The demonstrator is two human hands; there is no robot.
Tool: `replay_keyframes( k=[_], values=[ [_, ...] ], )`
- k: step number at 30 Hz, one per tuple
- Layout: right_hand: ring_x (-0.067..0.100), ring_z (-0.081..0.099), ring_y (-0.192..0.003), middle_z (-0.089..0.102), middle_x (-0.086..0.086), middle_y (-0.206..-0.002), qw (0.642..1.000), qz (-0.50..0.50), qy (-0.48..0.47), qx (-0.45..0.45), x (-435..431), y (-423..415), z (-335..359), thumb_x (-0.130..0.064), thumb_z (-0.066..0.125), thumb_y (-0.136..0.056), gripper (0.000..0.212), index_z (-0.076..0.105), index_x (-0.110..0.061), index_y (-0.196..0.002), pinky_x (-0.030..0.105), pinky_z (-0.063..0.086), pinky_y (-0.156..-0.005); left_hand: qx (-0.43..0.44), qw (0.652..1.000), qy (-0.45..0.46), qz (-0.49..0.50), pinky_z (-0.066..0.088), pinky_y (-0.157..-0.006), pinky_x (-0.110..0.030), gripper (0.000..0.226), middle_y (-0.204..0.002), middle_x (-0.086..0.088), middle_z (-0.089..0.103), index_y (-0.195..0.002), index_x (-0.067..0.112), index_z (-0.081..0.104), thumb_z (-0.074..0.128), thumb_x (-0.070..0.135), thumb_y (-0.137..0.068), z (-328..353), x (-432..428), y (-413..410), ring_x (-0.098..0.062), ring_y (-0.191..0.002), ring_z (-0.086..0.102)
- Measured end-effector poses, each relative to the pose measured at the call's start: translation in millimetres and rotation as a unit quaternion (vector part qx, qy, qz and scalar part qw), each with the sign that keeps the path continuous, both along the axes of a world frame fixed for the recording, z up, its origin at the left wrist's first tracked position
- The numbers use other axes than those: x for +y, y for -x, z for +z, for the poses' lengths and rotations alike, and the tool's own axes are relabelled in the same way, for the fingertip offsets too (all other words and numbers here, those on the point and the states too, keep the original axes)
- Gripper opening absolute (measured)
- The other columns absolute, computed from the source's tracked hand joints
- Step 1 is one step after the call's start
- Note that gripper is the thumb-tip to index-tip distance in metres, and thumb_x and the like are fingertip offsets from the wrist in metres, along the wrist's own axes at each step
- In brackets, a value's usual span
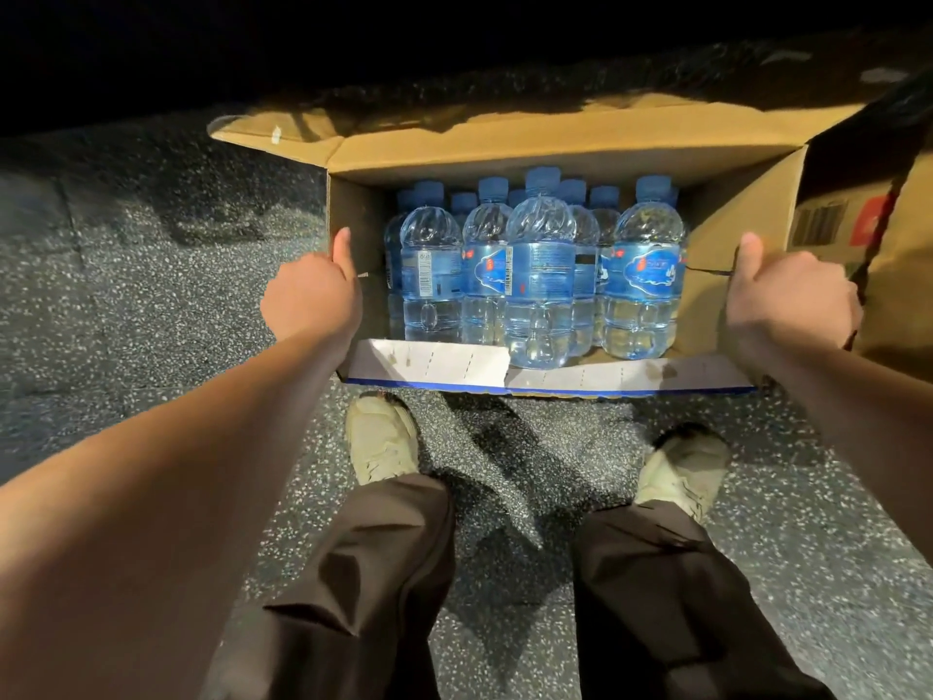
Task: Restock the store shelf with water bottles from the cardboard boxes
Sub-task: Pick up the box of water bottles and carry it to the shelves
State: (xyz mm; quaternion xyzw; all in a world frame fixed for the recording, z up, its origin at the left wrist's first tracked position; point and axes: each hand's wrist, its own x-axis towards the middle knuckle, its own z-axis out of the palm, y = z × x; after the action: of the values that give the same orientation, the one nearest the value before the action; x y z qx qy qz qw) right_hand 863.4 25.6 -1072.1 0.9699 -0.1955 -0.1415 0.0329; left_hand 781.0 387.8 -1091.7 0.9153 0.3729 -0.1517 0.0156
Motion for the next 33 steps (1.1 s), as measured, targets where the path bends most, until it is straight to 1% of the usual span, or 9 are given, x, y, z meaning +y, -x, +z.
replay_keyframes(
  k=[2,4,10,16,20,23,25,27,33],
  values=[
    [0.046,0.058,-0.077,0.058,0.033,-0.078,1.0,-0.001,-0.002,-0.008,-0.2,-2.4,-3.7,-0.059,0.025,-0.095,0.079,0.06,0.012,-0.087,0.047,0.045,-0.069,0.011,1.0,-0.003,-0.005,0.031,-0.056,-0.036,0.066,-0.078,-0.024,0.061,-0.065,0.008,0.05,0.02,0.058,-0.097,1.0,0.5,-0.2,-0.031,-0.064,0.048],
    [0.051,0.058,-0.088,0.059,0.036,-0.089,1.0,0.004,0.005,-0.013,-0.2,-3.0,-5.9,-0.061,0.024,-0.094,0.082,0.06,0.014,-0.093,0.051,0.045,-0.077,0.029,1.0,-0.007,0.0,0.033,-0.06,-0.037,0.07,-0.082,-0.025,0.063,-0.071,0.004,0.056,0.021,0.06,-0.096,2.0,1.7,-0.7,-0.034,-0.069,0.053],
    [0.048,0.059,-0.079,0.058,0.034,-0.078,0.998,0.052,0.023,0.016,-2.3,-4.7,-4.2,-0.055,0.022,-0.097,0.08,0.059,0.015,-0.086,0.043,0.039,-0.062,0.068,0.997,-0.012,-0.019,0.033,-0.063,-0.038,0.076,-0.091,-0.027,0.064,-0.086,-0.002,0.063,0.023,0.062,-0.095,1.6,2.2,-4.4,-0.041,-0.085,0.061],
    [0.042,0.061,-0.074,0.06,0.03,-0.074,0.993,0.096,0.015,0.07,-4.6,-8.8,0.3,-0.048,0.024,-0.099,0.071,0.06,0.01,-0.079,0.038,0.037,-0.058,0.116,0.991,-0.015,-0.072,0.036,-0.065,-0.038,0.069,-0.094,-0.027,0.064,-0.092,-0.002,0.062,0.024,0.055,-0.097,12.2,-1.4,-12.0,-0.041,-0.087,0.062],
    [0.032,0.053,-0.057,0.037,0.017,-0.05,0.991,0.107,0.031,0.067,-4.2,-8.4,-5.3,-0.048,0.027,-0.099,0.062,0.046,-0.003,-0.061,0.031,0.034,-0.05,0.119,0.988,-0.032,-0.089,0.035,-0.064,-0.038,0.069,-0.093,-0.027,0.064,-0.094,-0.003,0.062,0.024,0.054,-0.097,11.1,0.0,-9.1,-0.041,-0.087,0.062],
    [0.027,0.045,-0.05,0.032,0.011,-0.046,0.99,0.115,0.018,0.076,-7.5,-8.8,-3.4,-0.046,0.028,-0.1,0.058,0.044,-0.004,-0.063,0.026,0.028,-0.046,0.122,0.987,-0.025,-0.099,0.035,-0.064,-0.037,0.068,-0.092,-0.027,0.064,-0.092,-0.003,0.062,0.024,0.054,-0.098,12.0,-0.7,-9.8,-0.04,-0.086,0.062],
    [0.031,0.051,-0.056,0.043,0.017,-0.051,0.991,0.113,-0.006,0.074,-10.3,-6.3,0.4,-0.046,0.029,-0.1,0.06,0.052,0.0,-0.068,0.027,0.031,-0.05,0.123,0.987,-0.019,-0.098,0.035,-0.065,-0.037,0.067,-0.092,-0.027,0.064,-0.092,-0.004,0.062,0.026,0.053,-0.098,16.1,-2.7,-10.3,-0.041,-0.087,0.062],
    [0.041,0.061,-0.07,0.059,0.028,-0.068,0.991,0.12,-0.025,0.053,-11.4,-2.8,5.4,-0.044,0.032,-0.1,0.064,0.059,0.009,-0.078,0.033,0.035,-0.056,0.123,0.987,-0.015,-0.1,0.035,-0.064,-0.037,0.067,-0.091,-0.027,0.063,-0.092,-0.004,0.062,0.027,0.052,-0.098,21.3,-4.2,-9.1,-0.04,-0.085,0.062],
    [0.047,0.061,-0.083,0.062,0.033,-0.084,0.993,0.095,-0.055,0.035,-7.8,8.5,33.1,-0.042,0.037,-0.098,0.061,0.063,0.012,-0.085,0.037,0.037,-0.064,0.155,0.983,-0.003,-0.102,0.033,-0.056,-0.033,0.062,-0.07,-0.016,0.049,-0.071,0.005,0.053,0.023,0.053,-0.098,52.9,3.9,-2.0,-0.025,-0.062,0.044]
  ],
)
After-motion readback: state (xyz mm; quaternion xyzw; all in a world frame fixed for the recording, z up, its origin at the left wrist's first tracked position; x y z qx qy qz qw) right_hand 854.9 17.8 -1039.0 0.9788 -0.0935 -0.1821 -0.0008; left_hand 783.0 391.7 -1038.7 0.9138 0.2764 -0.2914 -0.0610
